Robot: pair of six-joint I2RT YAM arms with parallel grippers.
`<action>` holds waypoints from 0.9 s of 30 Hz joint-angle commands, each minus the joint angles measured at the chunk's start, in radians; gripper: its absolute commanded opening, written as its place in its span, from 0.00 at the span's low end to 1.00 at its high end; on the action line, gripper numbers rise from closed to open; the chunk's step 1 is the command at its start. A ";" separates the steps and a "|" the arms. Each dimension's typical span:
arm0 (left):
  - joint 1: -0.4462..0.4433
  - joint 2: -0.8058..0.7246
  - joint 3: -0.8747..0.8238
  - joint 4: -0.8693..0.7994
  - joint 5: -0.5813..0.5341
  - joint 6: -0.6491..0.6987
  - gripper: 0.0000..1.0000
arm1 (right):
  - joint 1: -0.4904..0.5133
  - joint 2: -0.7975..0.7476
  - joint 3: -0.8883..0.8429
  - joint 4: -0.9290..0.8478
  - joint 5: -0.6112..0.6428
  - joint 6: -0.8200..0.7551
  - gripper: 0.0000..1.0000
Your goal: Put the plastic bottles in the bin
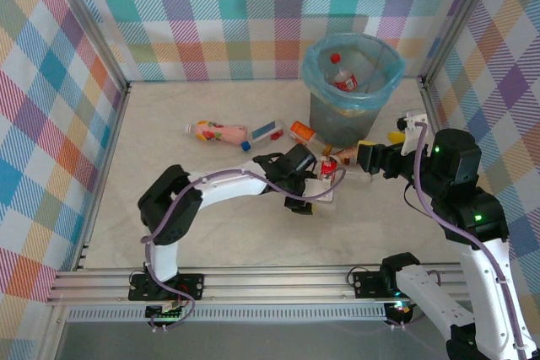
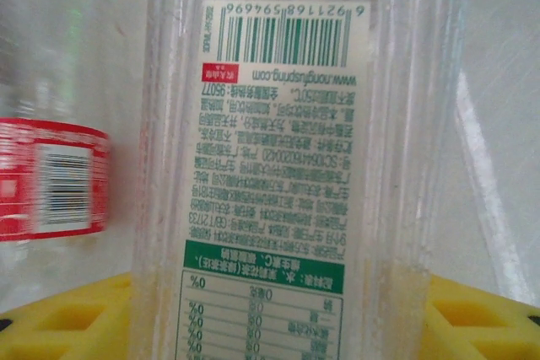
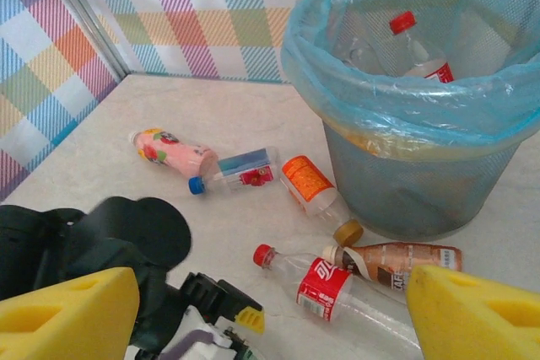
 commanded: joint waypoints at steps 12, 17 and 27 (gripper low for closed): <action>0.014 -0.444 -0.172 0.375 -0.086 -0.489 0.57 | -0.003 0.074 0.088 0.062 -0.208 0.115 0.79; 0.014 -0.532 -0.226 0.428 -0.128 -0.535 0.57 | 0.009 0.127 0.100 0.074 -0.310 0.189 0.79; 0.014 -0.588 -0.238 0.425 -0.169 -0.546 0.57 | 0.149 0.167 0.099 0.080 -0.236 0.225 0.80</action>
